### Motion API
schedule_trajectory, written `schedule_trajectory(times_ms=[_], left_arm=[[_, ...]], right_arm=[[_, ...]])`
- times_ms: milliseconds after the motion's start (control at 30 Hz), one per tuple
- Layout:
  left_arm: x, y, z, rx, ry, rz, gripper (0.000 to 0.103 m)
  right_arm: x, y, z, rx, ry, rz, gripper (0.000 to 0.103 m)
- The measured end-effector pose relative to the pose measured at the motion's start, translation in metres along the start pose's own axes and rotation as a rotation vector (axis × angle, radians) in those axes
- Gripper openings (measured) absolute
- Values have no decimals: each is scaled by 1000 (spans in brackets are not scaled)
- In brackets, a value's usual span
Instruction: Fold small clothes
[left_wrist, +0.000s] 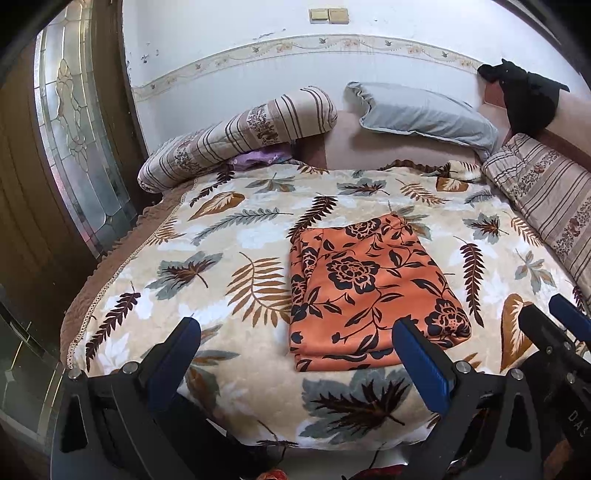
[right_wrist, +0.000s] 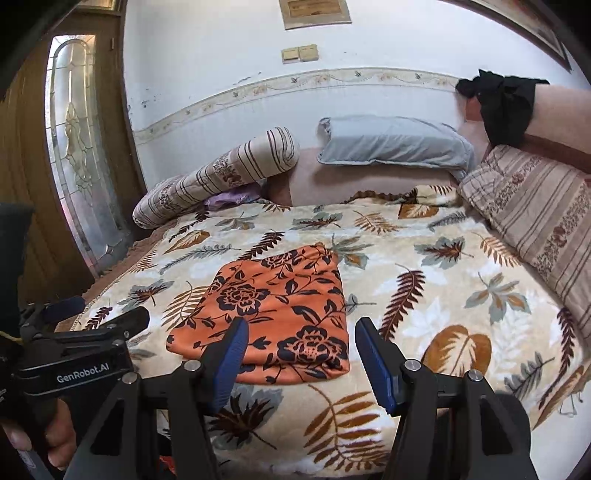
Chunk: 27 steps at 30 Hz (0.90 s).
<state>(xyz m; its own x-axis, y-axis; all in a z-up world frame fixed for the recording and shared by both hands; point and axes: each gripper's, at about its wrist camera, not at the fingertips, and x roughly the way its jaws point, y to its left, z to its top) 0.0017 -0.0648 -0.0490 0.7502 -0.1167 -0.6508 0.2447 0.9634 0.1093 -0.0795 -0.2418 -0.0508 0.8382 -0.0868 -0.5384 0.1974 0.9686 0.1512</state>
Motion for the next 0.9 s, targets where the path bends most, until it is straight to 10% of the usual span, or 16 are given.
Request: schedule_trajectory(times_ms=[900], left_arm=[[-2, 3, 0, 1, 6, 2, 103]], right_arm=[[2, 2, 0, 29, 10, 19, 64]])
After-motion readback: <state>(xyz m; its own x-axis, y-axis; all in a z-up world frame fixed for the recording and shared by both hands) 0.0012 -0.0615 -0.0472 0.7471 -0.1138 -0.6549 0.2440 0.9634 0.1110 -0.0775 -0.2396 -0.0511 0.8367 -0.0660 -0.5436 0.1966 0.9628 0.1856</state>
